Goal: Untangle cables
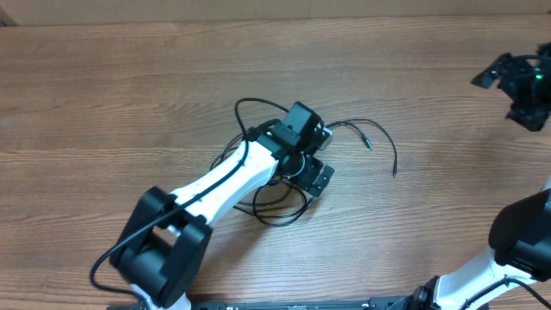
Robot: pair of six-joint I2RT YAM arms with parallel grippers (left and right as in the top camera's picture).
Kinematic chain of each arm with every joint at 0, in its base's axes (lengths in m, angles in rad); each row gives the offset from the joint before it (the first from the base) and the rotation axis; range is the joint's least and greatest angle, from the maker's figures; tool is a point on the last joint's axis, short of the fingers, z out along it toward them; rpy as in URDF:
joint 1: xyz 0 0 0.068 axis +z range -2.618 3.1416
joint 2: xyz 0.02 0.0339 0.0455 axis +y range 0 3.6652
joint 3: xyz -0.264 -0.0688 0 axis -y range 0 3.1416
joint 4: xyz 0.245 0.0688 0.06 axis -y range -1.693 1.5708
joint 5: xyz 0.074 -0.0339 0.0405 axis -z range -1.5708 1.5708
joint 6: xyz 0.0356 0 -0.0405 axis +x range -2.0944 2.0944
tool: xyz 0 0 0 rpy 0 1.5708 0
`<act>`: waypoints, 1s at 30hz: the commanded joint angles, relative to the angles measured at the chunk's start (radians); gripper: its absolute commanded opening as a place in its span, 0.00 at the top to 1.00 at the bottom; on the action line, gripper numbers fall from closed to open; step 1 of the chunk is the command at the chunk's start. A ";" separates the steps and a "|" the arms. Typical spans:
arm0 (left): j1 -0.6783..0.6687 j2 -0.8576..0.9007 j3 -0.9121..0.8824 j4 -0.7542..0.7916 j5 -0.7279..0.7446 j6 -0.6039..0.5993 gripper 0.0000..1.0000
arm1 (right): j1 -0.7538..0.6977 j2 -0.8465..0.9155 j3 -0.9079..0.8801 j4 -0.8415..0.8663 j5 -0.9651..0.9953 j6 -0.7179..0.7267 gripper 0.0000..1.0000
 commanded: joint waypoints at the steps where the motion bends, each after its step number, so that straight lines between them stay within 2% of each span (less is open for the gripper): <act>1: 0.031 -0.119 0.002 -0.012 -0.121 0.011 0.00 | 0.045 0.004 0.000 -0.014 0.018 -0.009 0.00; 5: 0.073 -0.184 0.002 -0.080 -0.200 0.008 0.00 | 0.100 0.004 0.000 -0.043 0.018 -0.009 0.00; 11: 0.156 -0.274 0.002 -0.187 -0.206 -0.071 0.00 | 0.193 0.004 0.000 -0.067 0.018 -0.010 0.00; 16: 0.187 -0.378 0.002 -0.241 -0.220 -0.079 0.00 | 0.283 0.004 0.000 -0.076 0.018 -0.017 0.00; 21: 0.187 -0.480 0.002 -0.320 -0.332 -0.088 0.00 | 0.376 0.004 0.000 -0.086 0.019 -0.022 0.00; 25: 0.188 -0.519 0.002 -0.415 -0.446 -0.159 0.00 | 0.458 0.004 0.000 -0.108 0.019 -0.052 0.00; 30: 0.219 -0.530 0.002 -0.489 -0.503 -0.274 0.00 | 0.565 0.004 0.000 -0.119 0.035 -0.095 0.00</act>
